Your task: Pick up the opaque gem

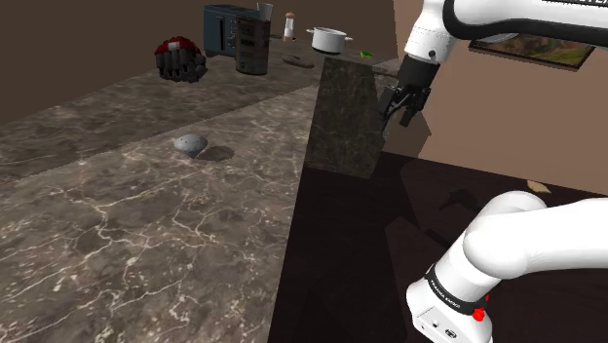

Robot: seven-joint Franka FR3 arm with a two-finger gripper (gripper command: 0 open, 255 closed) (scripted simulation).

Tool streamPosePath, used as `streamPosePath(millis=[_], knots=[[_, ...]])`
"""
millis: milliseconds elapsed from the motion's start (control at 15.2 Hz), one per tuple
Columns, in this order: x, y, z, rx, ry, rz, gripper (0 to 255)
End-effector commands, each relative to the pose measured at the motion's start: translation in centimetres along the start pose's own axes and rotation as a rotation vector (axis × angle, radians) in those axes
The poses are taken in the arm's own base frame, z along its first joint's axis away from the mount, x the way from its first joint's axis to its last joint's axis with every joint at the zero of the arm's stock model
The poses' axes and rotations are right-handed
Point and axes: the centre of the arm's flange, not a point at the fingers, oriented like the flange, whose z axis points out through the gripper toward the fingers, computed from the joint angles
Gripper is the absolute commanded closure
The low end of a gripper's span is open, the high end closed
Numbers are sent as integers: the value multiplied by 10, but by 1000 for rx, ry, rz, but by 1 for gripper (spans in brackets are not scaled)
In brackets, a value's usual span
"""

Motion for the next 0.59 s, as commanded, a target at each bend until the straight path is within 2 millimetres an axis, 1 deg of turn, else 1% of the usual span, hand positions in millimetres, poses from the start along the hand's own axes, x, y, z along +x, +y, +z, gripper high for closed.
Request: streamPosePath(millis=[0, 528], knots=[[0, 0, 0, 0, 0, 0, 0], [38, -100, 6, -5, -8, -50, 0]])
